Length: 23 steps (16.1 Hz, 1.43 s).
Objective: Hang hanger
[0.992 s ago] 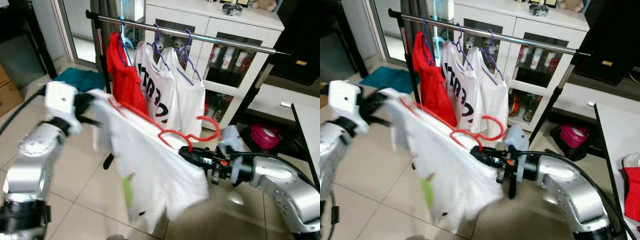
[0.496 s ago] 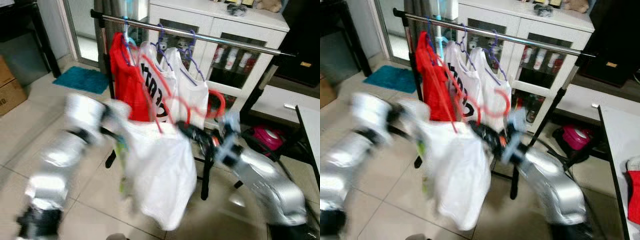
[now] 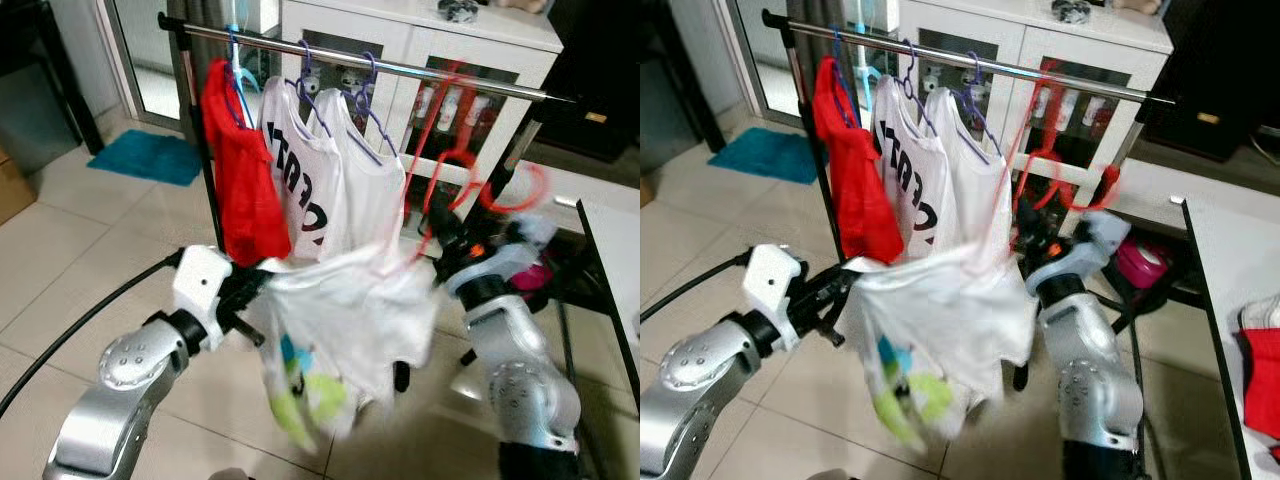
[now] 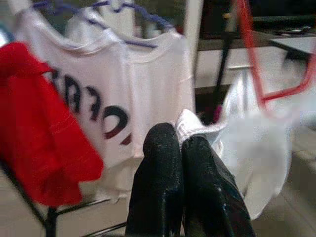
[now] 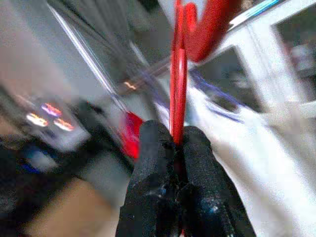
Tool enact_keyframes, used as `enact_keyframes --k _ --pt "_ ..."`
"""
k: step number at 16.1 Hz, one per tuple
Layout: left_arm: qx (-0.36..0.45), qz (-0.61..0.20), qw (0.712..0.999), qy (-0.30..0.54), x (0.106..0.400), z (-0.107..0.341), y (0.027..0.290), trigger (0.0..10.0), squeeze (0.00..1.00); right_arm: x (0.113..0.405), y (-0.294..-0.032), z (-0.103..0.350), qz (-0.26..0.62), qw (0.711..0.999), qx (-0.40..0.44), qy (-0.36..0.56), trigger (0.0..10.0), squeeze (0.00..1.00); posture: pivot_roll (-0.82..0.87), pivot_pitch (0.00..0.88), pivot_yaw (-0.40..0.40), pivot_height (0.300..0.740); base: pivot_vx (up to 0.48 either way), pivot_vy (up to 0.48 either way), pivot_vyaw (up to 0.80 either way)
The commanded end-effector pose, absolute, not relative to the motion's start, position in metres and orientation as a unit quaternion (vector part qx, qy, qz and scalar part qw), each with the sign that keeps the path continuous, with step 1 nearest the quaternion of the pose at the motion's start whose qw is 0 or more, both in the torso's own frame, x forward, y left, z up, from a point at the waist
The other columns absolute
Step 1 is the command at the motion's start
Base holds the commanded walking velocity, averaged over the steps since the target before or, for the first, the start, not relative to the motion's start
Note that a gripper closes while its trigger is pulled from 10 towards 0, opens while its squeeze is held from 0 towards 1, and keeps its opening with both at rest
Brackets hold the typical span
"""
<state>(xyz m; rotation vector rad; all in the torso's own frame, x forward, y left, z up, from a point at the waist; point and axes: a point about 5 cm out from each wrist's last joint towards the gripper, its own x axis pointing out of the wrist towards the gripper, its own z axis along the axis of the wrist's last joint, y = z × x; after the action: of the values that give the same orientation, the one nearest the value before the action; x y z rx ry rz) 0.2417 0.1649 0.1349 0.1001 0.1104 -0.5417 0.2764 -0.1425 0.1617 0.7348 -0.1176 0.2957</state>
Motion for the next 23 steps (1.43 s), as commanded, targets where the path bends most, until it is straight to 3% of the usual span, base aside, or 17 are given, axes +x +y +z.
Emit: enact_keyframes --k 1,2,4,5,8,9,10,15,23 --pt "0.04 -0.242 0.969 0.033 0.246 0.144 0.171 0.0 0.0 0.275 -0.14 0.177 0.167 0.896 0.4 -0.09 0.0 0.0 0.01 0.0 -0.077 0.74 0.0 0.0 0.0" --pt "-0.006 -0.221 0.975 0.009 0.25 0.153 0.175 0.0 0.0 0.275 -0.141 0.185 0.173 0.893 0.401 -0.11 0.0 0.0 -0.01 0.0 -0.066 0.74 0.0 0.0 0.0" --pt "-0.063 -0.215 0.974 -0.012 0.253 0.164 0.175 0.0 0.0 0.277 -0.146 0.182 0.158 0.947 0.26 -0.104 0.0 0.0 -0.01 0.0 -0.06 0.74 0.0 0.0 0.0" --pt "-0.057 -0.223 0.973 -0.003 0.252 0.163 0.173 0.0 0.0 0.277 -0.148 0.177 0.152 0.957 0.232 -0.091 0.0 0.0 -0.01 0.0 -0.06 0.74 0.0 0.0 0.0" --pt "0.06 -0.195 0.976 0.073 0.246 0.135 0.181 0.0 0.0 0.269 -0.149 0.154 0.13 0.982 0.136 -0.023 0.0 0.0 0.0 0.0 -0.068 0.74 0.0 0.0 0.0" --pt "0.072 -0.184 0.978 0.073 0.246 0.135 0.184 5.1 0.0 0.267 -0.149 0.148 0.118 0.984 0.131 0.0 9.4 0.0 0.0 0.0 -0.07 0.74 0.0 0.0 0.0" --pt "0.081 -0.162 0.981 0.074 0.245 0.134 0.187 10.0 0.0 0.261 -0.149 0.142 0.114 0.986 0.123 0.021 10.0 0.0 0.0 0.006 -0.073 0.74 0.0 0.0 0.0" --pt "0.082 -0.112 0.988 0.066 0.234 0.134 0.186 10.0 0.0 0.249 -0.152 0.138 0.074 0.991 0.102 0.035 10.0 0.0 0.0 0.03 -0.084 0.74 0.0 0.0 -0.64" --pt "0.076 -0.122 0.987 0.07 0.229 0.136 0.179 10.0 0.0 0.234 -0.149 0.135 0.054 0.991 0.116 0.051 10.0 0.0 0.0 0.065 -0.053 0.74 0.0 0.0 -0.8"
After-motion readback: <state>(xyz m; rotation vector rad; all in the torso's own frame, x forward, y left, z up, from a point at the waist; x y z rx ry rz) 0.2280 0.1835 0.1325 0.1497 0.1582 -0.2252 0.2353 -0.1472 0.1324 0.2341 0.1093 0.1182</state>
